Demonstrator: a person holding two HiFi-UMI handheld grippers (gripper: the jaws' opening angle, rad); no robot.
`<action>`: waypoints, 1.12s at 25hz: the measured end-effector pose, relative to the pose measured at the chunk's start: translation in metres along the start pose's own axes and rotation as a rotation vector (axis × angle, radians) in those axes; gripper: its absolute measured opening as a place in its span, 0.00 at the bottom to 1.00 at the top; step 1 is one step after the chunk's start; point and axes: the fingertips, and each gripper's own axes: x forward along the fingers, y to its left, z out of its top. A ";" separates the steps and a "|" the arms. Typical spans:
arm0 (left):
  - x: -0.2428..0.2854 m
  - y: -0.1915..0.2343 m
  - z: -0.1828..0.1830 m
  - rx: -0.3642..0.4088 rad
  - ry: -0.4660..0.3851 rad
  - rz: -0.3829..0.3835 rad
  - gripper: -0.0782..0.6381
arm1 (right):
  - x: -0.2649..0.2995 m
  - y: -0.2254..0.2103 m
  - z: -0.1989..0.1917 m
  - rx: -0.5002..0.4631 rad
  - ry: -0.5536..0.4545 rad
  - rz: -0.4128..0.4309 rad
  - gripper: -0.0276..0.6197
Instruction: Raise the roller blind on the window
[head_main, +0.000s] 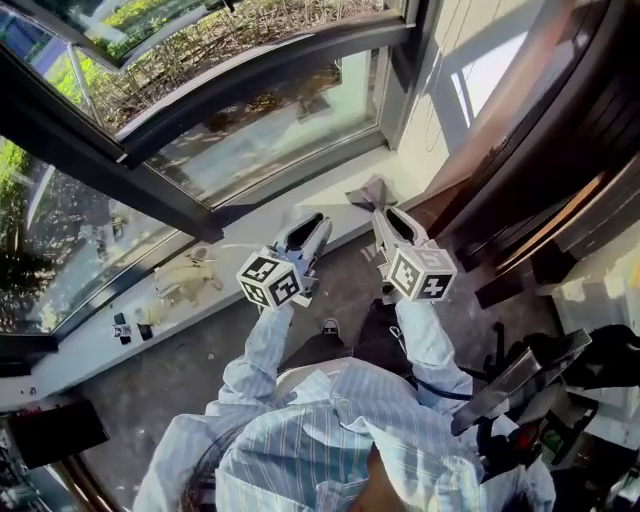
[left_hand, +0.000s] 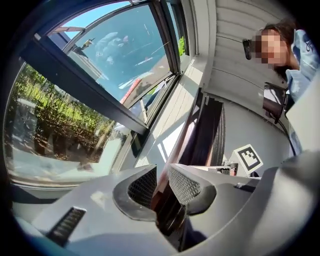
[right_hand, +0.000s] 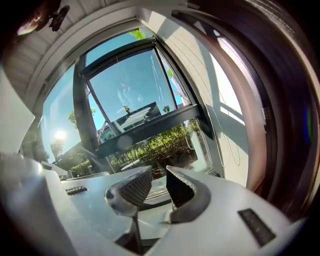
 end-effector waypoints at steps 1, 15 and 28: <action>-0.011 -0.003 -0.003 -0.018 0.004 -0.009 0.22 | -0.008 0.010 -0.006 0.003 -0.002 -0.008 0.19; -0.060 -0.081 -0.030 -0.085 0.009 -0.067 0.22 | -0.092 0.060 -0.040 -0.046 0.023 0.018 0.19; -0.076 -0.168 -0.071 -0.104 -0.047 0.021 0.22 | -0.182 0.060 -0.062 -0.116 0.062 0.131 0.18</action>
